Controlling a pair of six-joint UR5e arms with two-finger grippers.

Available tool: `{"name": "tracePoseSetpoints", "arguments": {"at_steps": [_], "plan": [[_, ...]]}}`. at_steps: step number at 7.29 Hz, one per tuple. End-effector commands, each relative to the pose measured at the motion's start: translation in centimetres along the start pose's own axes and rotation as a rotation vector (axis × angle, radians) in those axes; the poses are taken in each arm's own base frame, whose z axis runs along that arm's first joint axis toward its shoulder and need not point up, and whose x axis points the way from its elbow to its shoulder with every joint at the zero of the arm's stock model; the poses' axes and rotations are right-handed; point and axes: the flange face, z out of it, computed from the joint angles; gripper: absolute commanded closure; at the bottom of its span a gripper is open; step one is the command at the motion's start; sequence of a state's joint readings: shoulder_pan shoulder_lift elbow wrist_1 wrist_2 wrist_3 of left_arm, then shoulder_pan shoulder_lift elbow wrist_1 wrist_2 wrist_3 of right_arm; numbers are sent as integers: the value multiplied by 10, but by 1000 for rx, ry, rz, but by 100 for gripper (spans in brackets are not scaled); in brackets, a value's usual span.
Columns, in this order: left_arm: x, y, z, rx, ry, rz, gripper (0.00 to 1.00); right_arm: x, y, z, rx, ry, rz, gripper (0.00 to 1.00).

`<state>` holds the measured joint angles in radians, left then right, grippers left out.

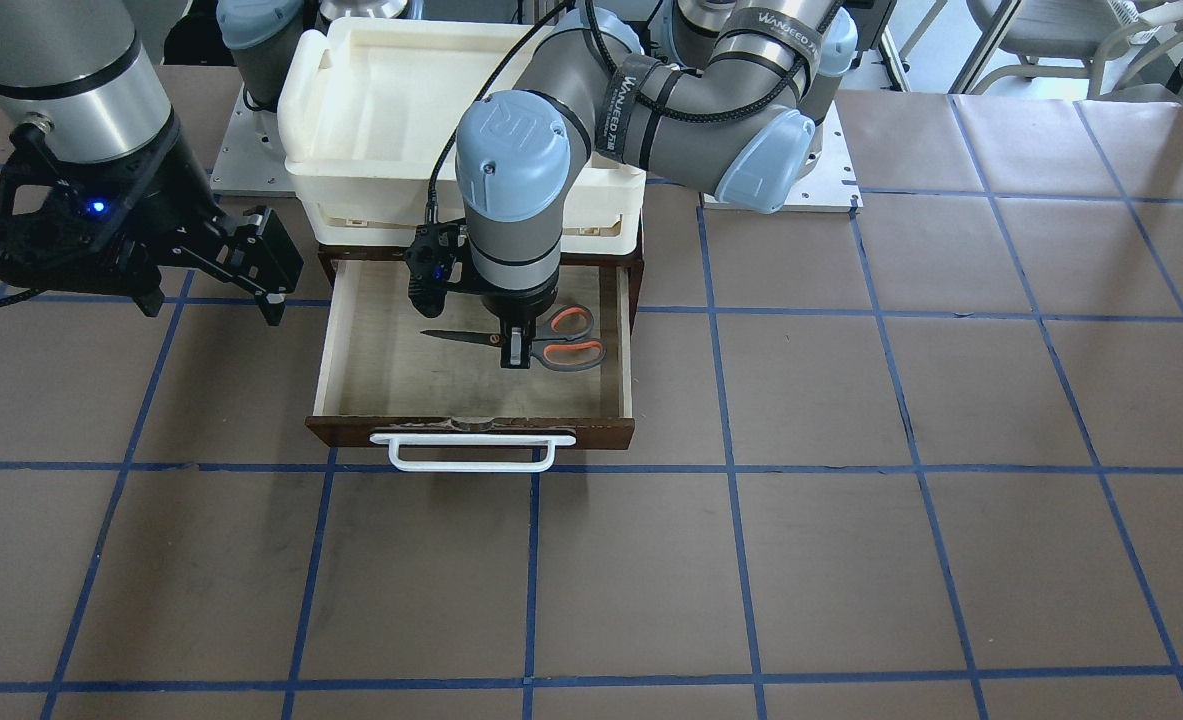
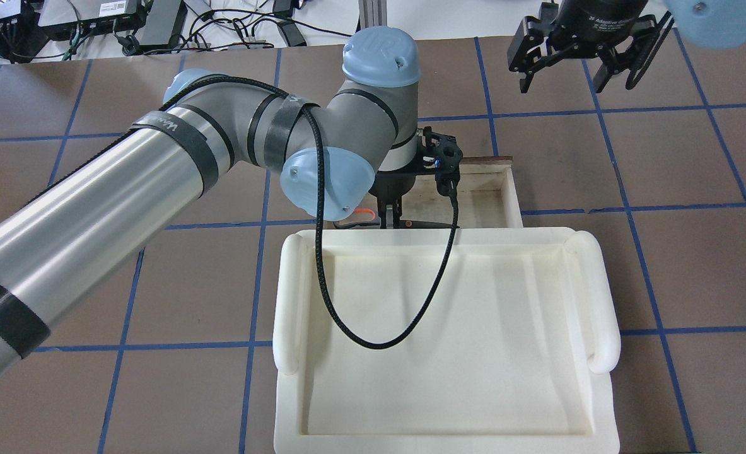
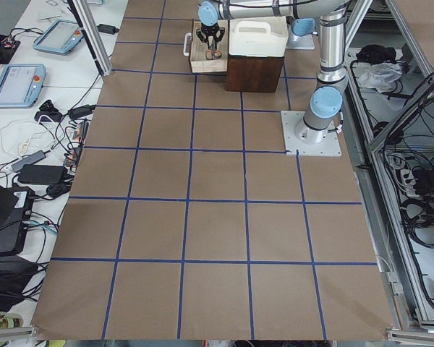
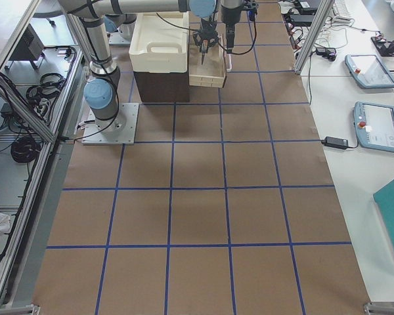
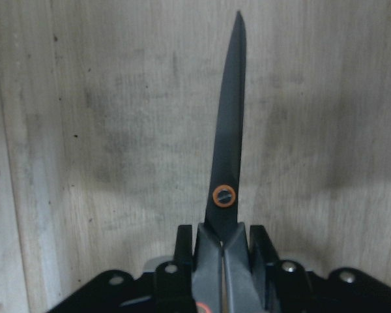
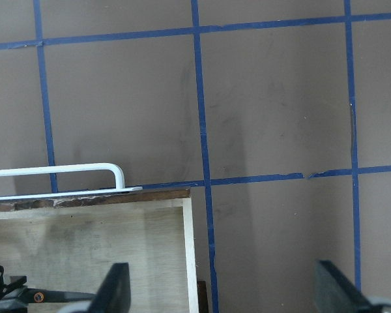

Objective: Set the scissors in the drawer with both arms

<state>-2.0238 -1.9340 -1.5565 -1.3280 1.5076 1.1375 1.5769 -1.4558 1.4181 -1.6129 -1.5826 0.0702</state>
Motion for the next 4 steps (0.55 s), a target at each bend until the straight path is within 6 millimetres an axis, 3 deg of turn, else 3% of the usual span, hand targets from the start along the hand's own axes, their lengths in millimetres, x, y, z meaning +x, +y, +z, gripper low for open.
{"name": "tracePoseSetpoints", "arguments": {"at_steps": [1, 2, 3, 4], "plan": [[0, -4, 7, 15, 20, -2, 83, 0, -1, 5, 15, -1, -1, 0], [0, -5, 7, 25, 22, -5, 31, 0, -1, 5, 15, 1, -1, 0], [-3, -7, 0, 46, -22, -20, 10, 0, -1, 5, 15, -1, -1, 0], [-3, -7, -1, 48, -26, -21, 5, 0, -1, 5, 16, 2, -1, 0]]}}
